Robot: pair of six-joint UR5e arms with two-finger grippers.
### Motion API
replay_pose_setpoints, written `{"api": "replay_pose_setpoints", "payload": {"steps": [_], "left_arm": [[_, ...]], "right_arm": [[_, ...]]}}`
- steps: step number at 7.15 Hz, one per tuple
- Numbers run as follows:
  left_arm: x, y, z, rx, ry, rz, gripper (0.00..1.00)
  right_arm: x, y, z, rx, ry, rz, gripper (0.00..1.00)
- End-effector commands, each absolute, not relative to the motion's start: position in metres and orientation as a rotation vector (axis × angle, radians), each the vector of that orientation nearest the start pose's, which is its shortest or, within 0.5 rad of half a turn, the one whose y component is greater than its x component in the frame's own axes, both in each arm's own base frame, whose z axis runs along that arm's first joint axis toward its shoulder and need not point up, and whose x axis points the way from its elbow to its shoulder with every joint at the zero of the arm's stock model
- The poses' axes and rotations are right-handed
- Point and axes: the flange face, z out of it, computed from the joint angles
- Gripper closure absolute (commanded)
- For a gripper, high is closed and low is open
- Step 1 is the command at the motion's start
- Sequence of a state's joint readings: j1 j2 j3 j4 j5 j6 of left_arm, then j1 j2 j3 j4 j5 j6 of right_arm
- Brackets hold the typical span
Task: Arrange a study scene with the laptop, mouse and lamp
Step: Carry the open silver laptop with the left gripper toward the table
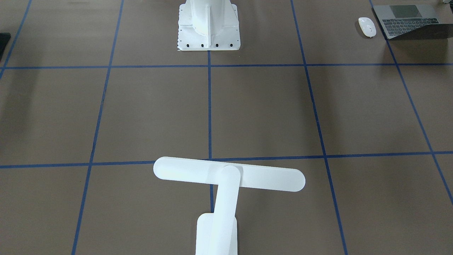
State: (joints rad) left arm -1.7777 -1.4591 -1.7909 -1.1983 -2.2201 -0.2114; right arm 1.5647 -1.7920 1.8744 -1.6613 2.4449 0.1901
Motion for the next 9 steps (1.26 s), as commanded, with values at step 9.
{"api": "replay_pose_setpoints", "payload": {"steps": [9], "left_arm": [[-0.133, -0.246, 0.713, -0.762, 0.448, -1.235, 0.0]], "right_arm": [[0.052, -0.395, 0.604, -0.087, -0.914, 0.168, 0.01]]}}
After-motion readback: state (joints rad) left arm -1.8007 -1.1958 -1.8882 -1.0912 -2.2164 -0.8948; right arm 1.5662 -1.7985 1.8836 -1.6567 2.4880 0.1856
